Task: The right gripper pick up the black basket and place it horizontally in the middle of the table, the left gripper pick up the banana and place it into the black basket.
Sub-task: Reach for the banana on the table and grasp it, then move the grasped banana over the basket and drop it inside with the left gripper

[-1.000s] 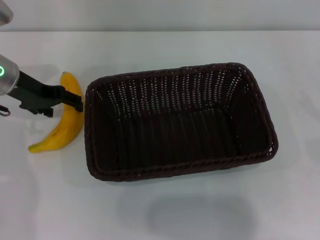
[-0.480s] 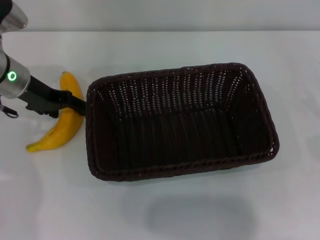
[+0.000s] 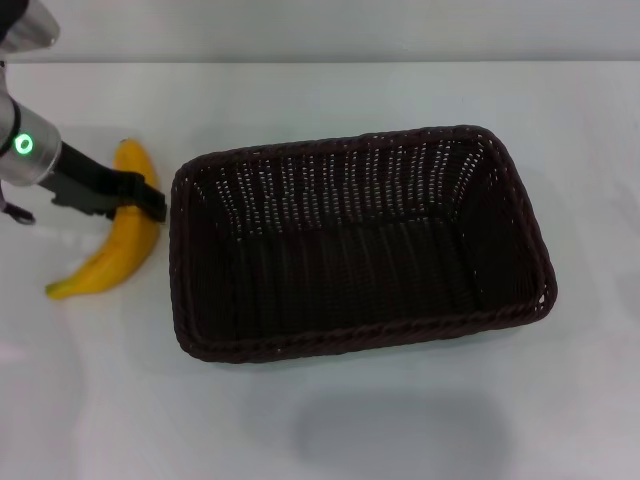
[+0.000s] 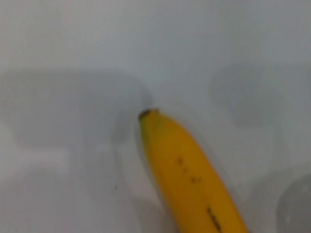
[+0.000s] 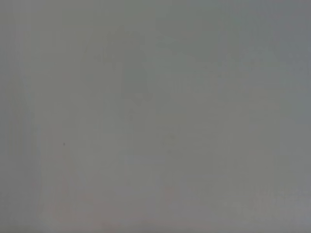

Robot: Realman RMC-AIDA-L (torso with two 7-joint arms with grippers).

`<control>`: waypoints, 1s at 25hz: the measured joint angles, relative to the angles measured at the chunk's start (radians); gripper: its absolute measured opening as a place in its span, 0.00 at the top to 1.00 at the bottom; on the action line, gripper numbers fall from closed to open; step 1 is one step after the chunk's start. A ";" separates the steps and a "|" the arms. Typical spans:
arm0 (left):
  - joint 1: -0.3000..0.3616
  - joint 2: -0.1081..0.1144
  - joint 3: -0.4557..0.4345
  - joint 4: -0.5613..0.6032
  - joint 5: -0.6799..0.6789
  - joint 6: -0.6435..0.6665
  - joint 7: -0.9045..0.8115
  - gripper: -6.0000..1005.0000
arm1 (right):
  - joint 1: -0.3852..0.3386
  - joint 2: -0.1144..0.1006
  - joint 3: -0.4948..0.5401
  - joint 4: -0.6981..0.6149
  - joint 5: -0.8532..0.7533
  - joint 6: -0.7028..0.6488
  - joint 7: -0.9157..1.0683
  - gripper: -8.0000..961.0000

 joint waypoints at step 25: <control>-0.106 0.084 0.006 0.414 -0.442 -0.622 0.149 0.43 | 0.009 0.000 0.000 0.000 0.006 0.011 0.007 0.09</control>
